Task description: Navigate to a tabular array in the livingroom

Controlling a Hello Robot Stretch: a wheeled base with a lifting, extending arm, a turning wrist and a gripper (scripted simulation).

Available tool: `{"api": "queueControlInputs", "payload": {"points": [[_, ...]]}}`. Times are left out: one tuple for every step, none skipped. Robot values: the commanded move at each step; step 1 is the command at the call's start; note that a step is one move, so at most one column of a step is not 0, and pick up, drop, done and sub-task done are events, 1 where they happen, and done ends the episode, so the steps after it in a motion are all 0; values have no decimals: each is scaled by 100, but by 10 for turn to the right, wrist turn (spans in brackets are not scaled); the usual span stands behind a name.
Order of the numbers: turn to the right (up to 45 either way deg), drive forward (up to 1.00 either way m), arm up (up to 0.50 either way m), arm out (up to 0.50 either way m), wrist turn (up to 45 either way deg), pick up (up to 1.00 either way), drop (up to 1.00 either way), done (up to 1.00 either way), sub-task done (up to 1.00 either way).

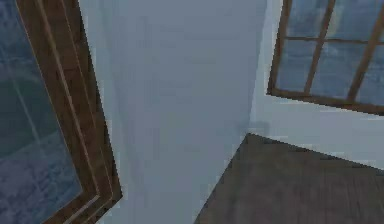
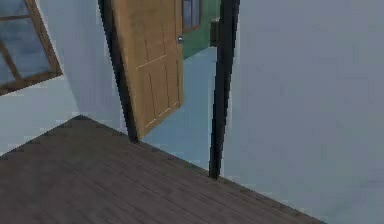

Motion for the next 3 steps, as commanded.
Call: {"api": "queueControlInputs", "payload": {"points": [[450,0,0,0,0,0,0,0,0],[270,0,0,0,0,0,0,0,0],[0,80,0,0,0,0,0,0,0]]}}
